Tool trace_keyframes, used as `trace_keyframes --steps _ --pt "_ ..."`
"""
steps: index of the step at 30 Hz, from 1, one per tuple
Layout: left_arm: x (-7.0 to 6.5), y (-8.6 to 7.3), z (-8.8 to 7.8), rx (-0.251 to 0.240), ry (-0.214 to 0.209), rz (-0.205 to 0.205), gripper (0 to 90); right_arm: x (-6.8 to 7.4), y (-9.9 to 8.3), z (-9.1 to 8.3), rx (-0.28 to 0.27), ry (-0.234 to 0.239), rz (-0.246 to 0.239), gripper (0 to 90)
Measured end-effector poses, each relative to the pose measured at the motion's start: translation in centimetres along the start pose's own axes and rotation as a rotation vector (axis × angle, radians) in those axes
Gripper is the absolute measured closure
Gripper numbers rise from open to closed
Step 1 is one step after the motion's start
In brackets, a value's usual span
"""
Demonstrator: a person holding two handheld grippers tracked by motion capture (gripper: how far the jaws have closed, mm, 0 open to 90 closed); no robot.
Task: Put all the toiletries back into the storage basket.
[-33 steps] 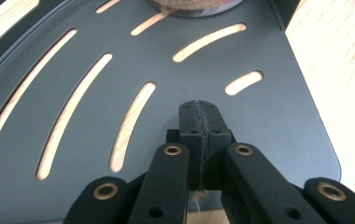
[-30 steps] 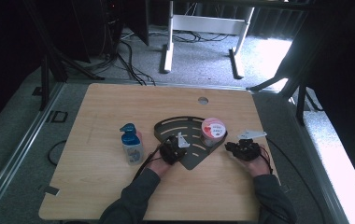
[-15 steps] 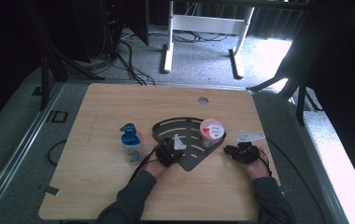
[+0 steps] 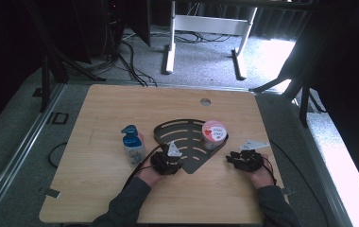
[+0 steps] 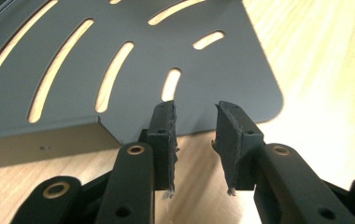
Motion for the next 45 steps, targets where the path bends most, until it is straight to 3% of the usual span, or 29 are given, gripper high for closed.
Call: trace_keyframes --steps 10,20,25,40,45 --pt "-0.9 -0.2 -2.4 -0.033 -0.022 0.011 62.9 0.5 -0.7 -0.4 -0.029 0.003 0.023 55.7" --pt "-1.3 -0.4 -5.0 -0.069 -0.027 0.005 60.9 0.7 -0.8 -0.4 -0.047 0.007 0.028 52.5" --pt "-1.5 -0.9 -6.5 -0.069 -0.018 0.021 60.9 0.7 -0.8 -0.4 -0.062 0.019 0.044 50.1" --pt "-0.6 -3.0 -9.8 -0.08 -0.012 -0.003 60.2 0.8 -0.8 -0.4 -0.06 0.029 0.044 47.8" --pt "-0.2 -3.9 -10.3 -0.059 0.0 -0.005 59.8 0.8 -0.8 -0.4 -0.061 0.03 0.044 47.6"
Point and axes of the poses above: each handheld gripper's, and its own axes: z roughly forward along the jaws, y roughly out of its top, x roughly to its left, the point moved 10 cm from there along z, roughly forward along the jaws, and after that the axes turned 9 degrees about z, right-handed, at the moved point
